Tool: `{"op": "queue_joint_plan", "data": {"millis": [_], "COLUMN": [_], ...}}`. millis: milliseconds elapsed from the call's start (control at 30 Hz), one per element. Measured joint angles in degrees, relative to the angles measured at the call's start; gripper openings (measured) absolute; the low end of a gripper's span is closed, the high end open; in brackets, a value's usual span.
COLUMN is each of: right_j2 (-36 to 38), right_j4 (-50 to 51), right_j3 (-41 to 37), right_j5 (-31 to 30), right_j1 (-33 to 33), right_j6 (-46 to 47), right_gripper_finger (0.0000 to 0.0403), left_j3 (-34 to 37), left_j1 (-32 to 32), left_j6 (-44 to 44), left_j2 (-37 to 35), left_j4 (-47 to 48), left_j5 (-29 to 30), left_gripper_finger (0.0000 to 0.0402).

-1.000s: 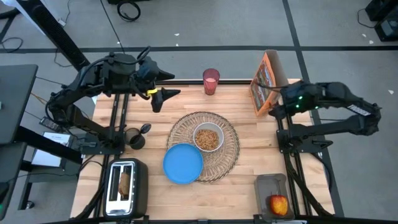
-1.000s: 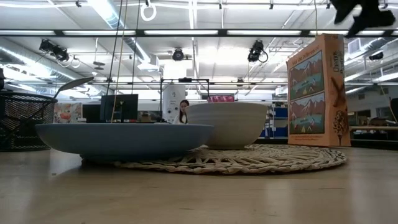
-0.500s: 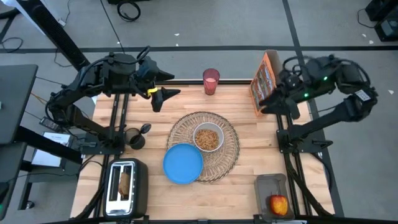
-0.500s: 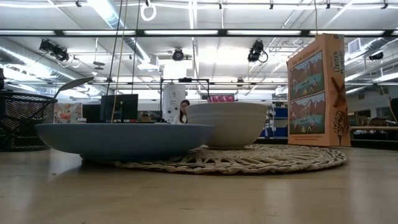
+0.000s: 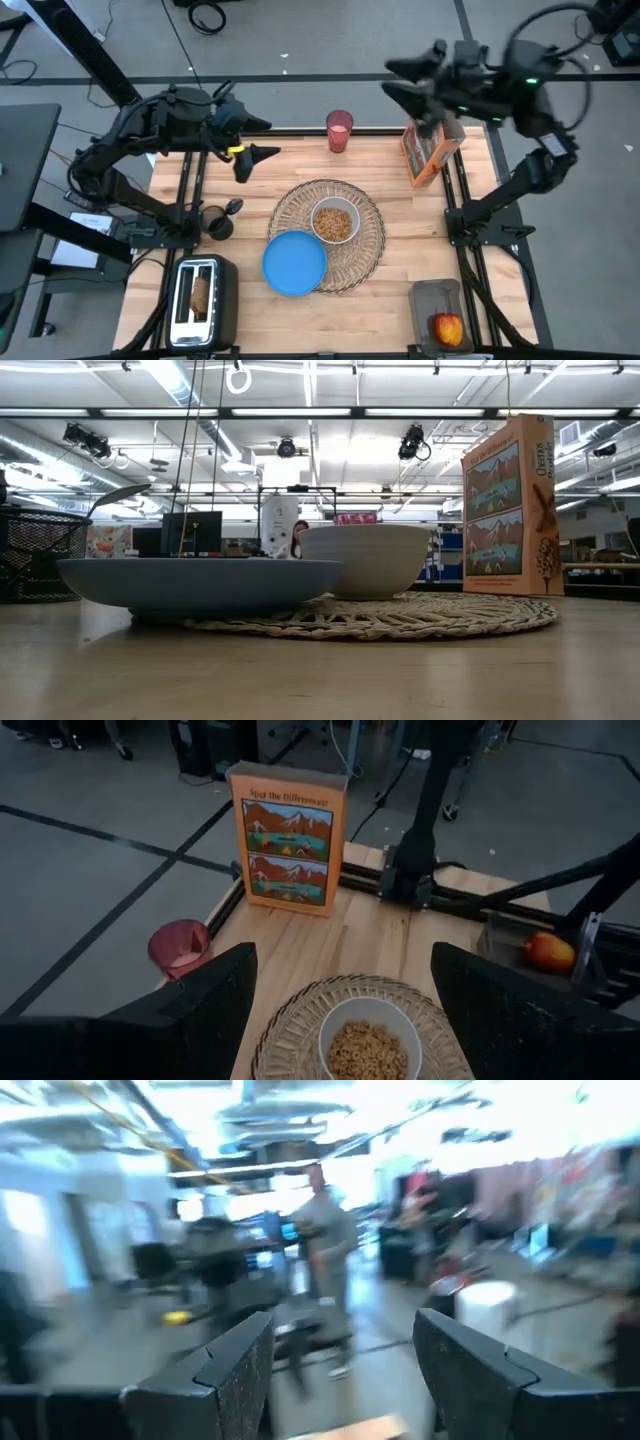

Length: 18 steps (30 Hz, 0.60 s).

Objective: Arrange a breakfast setting
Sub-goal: Move the red glass to the top right of the table mat

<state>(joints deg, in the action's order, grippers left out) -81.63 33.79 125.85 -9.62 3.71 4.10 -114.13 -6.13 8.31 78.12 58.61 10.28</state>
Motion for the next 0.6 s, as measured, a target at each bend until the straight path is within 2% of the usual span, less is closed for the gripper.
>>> {"op": "queue_joint_plan", "data": {"millis": [133, 300, 433, 600], "right_j2": [-6.1, -14.1, -20.3, -27.1], "right_j4": [-4.1, -3.9, -1.0, 8.7], "right_j3": [1.9, 2.5, 2.5, 2.5], "right_j5": [-2.2, -1.4, -1.2, 0.0], "right_j1": [4.1, 9.6, 12.8, 16.0], "right_j6": [-6.8, -9.7, -12.5, -14.2], "right_gripper_finger": [0.0244, 0.0244, 0.0244, 0.0244], "left_j3": [0.0, 0.0, 0.0, 0.0], "left_j1": [0.0, 0.0, 0.0, 0.0], "left_j6": [-1.4, -1.4, -0.3, 0.5], "left_j2": [-2.5, -6.1, -8.5, -10.8], "left_j4": [3.5, 8.7, 12.7, 17.6], "left_j5": [0.0, 0.0, 0.0, 0.0], "left_gripper_finger": [0.0306, 0.0306, 0.0306, 0.0306]}}
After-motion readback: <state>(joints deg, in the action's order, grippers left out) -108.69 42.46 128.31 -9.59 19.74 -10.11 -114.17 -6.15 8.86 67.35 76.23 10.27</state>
